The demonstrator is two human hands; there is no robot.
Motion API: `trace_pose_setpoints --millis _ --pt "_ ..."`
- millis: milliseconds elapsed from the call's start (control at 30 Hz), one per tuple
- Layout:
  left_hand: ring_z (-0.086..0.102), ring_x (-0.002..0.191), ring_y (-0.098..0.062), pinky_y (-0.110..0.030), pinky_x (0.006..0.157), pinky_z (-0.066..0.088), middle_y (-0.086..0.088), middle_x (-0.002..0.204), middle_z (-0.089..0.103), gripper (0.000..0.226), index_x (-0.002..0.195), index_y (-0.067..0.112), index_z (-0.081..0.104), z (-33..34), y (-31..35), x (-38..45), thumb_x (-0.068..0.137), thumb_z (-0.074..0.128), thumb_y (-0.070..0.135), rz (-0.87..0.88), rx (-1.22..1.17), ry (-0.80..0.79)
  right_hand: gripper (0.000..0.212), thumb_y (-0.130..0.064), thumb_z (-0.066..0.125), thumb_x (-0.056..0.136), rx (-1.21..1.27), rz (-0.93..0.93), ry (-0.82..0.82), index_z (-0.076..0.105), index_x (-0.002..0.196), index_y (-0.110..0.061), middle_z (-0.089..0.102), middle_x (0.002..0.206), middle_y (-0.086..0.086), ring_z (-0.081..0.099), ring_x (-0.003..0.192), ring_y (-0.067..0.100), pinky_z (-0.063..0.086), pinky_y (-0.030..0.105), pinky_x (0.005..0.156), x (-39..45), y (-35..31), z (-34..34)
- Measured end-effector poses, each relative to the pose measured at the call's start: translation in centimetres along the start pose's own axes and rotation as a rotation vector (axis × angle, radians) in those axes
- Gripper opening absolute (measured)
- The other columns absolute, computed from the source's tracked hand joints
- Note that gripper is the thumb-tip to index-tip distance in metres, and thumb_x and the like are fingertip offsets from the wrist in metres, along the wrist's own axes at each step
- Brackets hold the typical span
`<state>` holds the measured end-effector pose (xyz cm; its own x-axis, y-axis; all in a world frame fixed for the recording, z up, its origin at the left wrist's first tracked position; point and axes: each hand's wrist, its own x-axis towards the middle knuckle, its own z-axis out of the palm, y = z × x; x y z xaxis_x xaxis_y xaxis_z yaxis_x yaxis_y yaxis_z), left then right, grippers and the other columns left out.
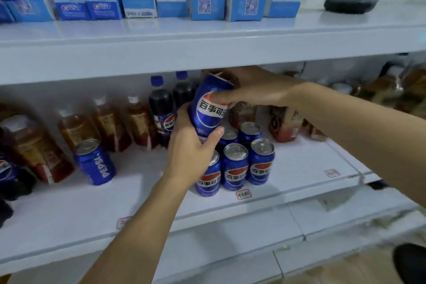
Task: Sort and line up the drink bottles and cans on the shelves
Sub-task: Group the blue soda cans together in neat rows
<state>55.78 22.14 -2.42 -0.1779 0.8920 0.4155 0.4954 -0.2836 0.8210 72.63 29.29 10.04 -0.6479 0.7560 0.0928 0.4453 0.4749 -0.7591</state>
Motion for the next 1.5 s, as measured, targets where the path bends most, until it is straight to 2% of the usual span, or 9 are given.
trace_pose_setpoints --millis 167,233,333,533,633,767,1100,1333,1500 --pt "0.056 0.107 0.003 -0.005 0.086 0.042 0.015 0.125 0.062 0.053 0.139 0.024 0.046 5.1 3.6 0.9 0.094 0.071 0.038 0.155 0.063 -0.256 0.046 -0.041 0.075 0.091 -0.234 0.125 0.063 0.056 0.132 -0.036 0.065 0.122 -0.024 0.062 0.106 -0.008 0.051 0.011 0.082 -5.8 1.9 -5.7" --pt "0.056 0.108 0.001 -0.01 0.087 0.044 0.016 0.126 0.061 0.046 0.139 0.026 0.048 6.2 4.2 1.8 0.098 0.065 0.034 0.197 0.141 -0.368 0.046 -0.042 0.076 0.09 -0.329 0.159 0.057 0.056 0.131 -0.035 0.066 0.122 -0.021 0.062 0.108 -0.003 0.053 0.019 0.088 -7.2 3.1 -7.6" --pt "0.06 0.115 -0.022 -0.04 0.095 0.05 -0.002 0.13 0.063 0.036 0.137 0.024 0.053 7.9 4.3 3.5 0.101 0.054 0.024 0.139 0.315 -0.398 0.049 -0.043 0.078 0.087 -0.45 0.174 0.074 0.057 0.13 -0.032 0.066 0.125 -0.013 0.063 0.112 0.011 0.055 0.034 0.095 -7.7 5.4 -9.8" --pt "0.059 0.11 -0.034 -0.049 0.097 0.048 -0.009 0.121 0.06 0.018 0.112 0.022 0.051 11.8 3.4 4.2 0.101 0.045 0.035 -0.093 0.588 -0.475 0.065 -0.049 0.084 0.075 -0.682 0.138 -0.05 0.057 0.13 -0.028 0.067 0.122 -0.005 0.065 0.106 0.019 0.058 0.037 0.086 -5.4 10.2 -9.3" --pt "0.052 0.127 -0.032 -0.054 0.114 0.031 -0.003 0.141 0.051 0.033 0.13 0.025 0.048 13.0 2.4 3.3 0.101 0.039 0.037 -0.06 0.677 -0.455 0.062 -0.043 0.085 0.074 -0.68 0.129 -0.109 0.058 0.126 -0.022 0.068 0.111 -0.003 0.068 0.097 0.019 0.06 0.03 0.072 -4.3 12.7 -7.8" --pt "0.041 0.142 -0.024 -0.053 0.122 0.02 0.003 0.158 0.04 0.047 0.149 0.026 0.04 13.1 2.7 2.8 0.103 0.037 0.035 -0.044 0.746 -0.467 0.045 -0.033 0.086 0.073 -0.669 0.157 -0.197 0.059 0.107 -0.021 0.068 0.099 -0.003 0.068 0.088 0.018 0.061 0.034 0.07 -3.2 15.5 -6.3" --pt "0.044 0.138 -0.022 -0.049 0.122 0.022 0.005 0.159 0.038 0.054 0.15 0.027 0.038 13.3 2.9 2.6 0.097 0.033 0.038 -0.064 0.781 -0.46 0.055 -0.031 0.09 0.071 -0.587 0.049 -0.279 0.058 0.114 -0.022 0.064 0.109 -0.002 0.062 0.095 0.019 0.043 0.022 0.061 -2.3 19.0 -5.1" --pt "0.048 0.132 -0.021 -0.047 0.119 0.025 0.003 0.152 0.045 0.066 0.148 0.026 0.037 13.5 2.7 2.6 0.087 0.022 0.046 -0.072 0.828 -0.461 0.062 -0.033 0.092 0.07 -0.474 -0.026 -0.249 0.058 0.122 -0.025 0.063 0.116 -0.007 0.058 0.099 0.013 0.045 0.02 0.07 -2.8 20.6 -5.5" --pt "0.054 0.117 -0.022 -0.047 0.113 0.03 0.0 0.132 0.056 0.051 0.132 0.027 0.039 13.5 2.6 2.6 0.086 0.025 0.044 -0.102 0.793 -0.458 0.06 -0.036 0.09 0.073 -0.475 -0.063 -0.224 0.056 0.122 -0.027 0.061 0.111 -0.01 0.06 0.099 0.014 0.043 0.018 0.068 -3.2 21.2 -5.2"
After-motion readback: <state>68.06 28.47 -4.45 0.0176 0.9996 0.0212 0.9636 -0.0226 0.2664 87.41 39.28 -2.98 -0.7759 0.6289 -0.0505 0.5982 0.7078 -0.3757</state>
